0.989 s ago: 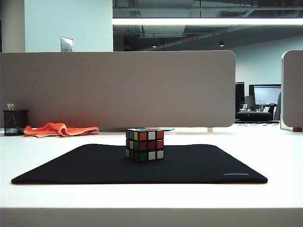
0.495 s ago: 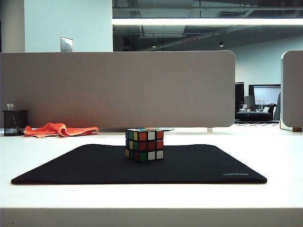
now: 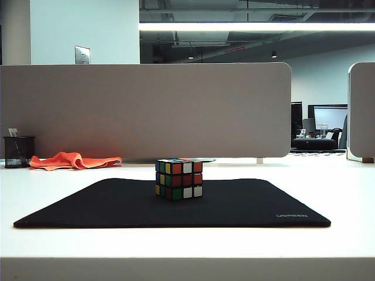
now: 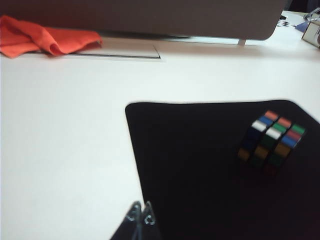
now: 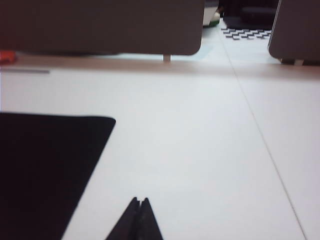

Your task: Pick up the cube on the right side of the mouse pad, then place it in the center of the mouse pad.

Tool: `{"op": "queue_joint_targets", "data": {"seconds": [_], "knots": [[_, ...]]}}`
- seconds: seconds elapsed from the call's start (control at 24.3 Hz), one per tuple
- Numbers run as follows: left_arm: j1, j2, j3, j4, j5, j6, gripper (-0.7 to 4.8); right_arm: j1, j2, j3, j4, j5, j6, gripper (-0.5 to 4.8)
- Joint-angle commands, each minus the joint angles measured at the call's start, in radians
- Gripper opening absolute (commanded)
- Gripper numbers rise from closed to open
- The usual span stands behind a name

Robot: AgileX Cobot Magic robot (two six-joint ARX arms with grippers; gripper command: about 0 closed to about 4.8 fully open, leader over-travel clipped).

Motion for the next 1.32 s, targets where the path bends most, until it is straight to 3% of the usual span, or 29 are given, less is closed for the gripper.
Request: {"op": "queue_joint_targets", "data": {"seconds": [0.04,0.62,0.74,1.32], "knots": [[0.001,0.000,-0.019,0.049,0.001,0.008,-0.05,0.001,-0.002,-0.025,0.032,-0.006,-0.029,-0.01],[0.002,-0.001,-0.071,0.183,-0.048,0.042,-0.05,0.000,-0.002,-0.141,0.133,-0.025,-0.074,-0.01],[0.002,-0.001,-0.071,0.222,-0.066,0.037,-0.05,0.000,-0.002,-0.162,0.117,-0.108,-0.075,-0.01],[0.001,-0.001,-0.070,0.172,-0.064,0.014,-0.05,0.000,-0.003,-0.161,0.115,-0.090,-0.078,0.00]]}}
